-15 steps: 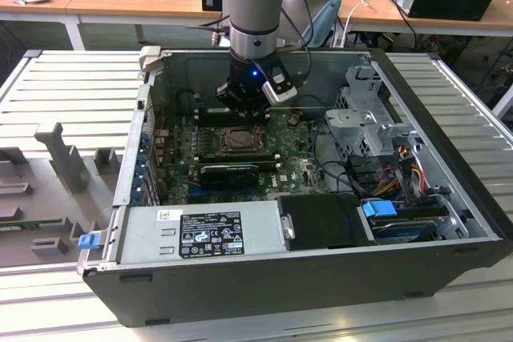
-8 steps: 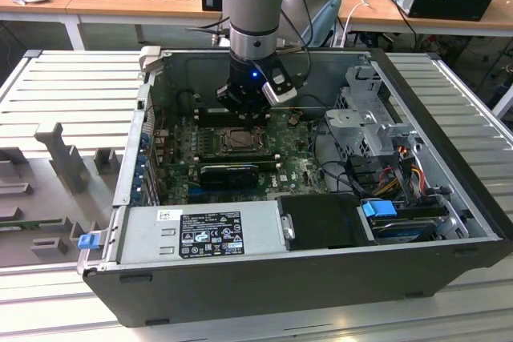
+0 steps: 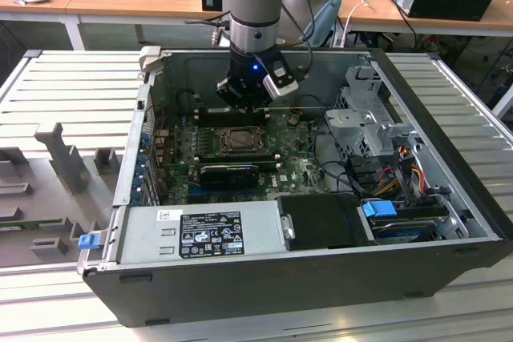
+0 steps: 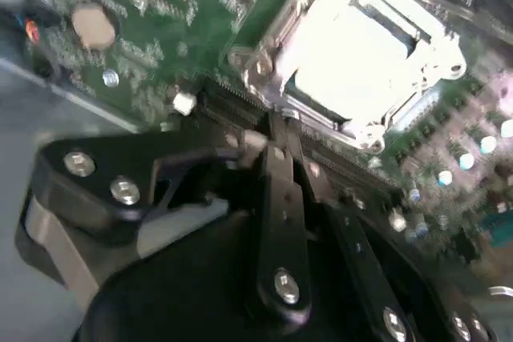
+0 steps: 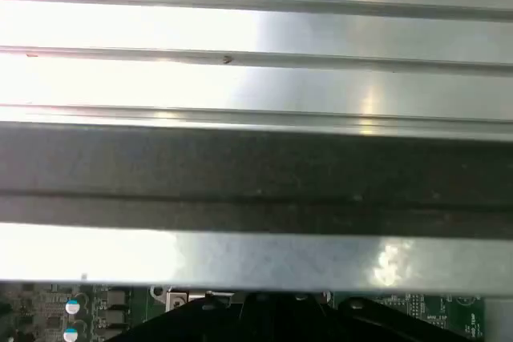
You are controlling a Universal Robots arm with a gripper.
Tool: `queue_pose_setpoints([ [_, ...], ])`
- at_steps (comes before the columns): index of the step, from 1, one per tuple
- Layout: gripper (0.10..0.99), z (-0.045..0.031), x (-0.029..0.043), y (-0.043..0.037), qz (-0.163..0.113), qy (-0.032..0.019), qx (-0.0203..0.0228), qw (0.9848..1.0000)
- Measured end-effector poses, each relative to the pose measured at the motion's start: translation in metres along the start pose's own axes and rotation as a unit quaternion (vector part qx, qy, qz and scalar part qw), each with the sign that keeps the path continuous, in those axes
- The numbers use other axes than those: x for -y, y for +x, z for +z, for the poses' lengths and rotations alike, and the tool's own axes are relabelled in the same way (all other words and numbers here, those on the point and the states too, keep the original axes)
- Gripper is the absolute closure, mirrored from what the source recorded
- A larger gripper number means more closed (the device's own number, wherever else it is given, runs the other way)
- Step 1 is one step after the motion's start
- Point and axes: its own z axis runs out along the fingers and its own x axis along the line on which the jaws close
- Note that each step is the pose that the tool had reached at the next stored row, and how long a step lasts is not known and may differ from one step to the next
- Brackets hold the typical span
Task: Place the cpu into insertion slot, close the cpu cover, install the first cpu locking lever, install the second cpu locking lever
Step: 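Install the first cpu locking lever, then install the second cpu locking lever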
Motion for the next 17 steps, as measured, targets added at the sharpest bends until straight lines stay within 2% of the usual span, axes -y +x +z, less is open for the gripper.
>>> queue_pose_setpoints([
  [1, 0.98, -0.0004, 0.0042, 0.0002, 0.0, 0.0001, -0.0001, 1.0],
  [3, 0.98, -0.0007, 0.0075, 0.0003, 0.0, 0.0002, -0.0001, 1.0],
  [14, 0.98, -0.0011, 0.0119, 0.0004, 0.0, 0.0002, -0.0001, 1.0],
  [17, 0.98, -0.0013, 0.015, 0.0005, 0.0, 0.0002, -0.0001, 1.0],
])
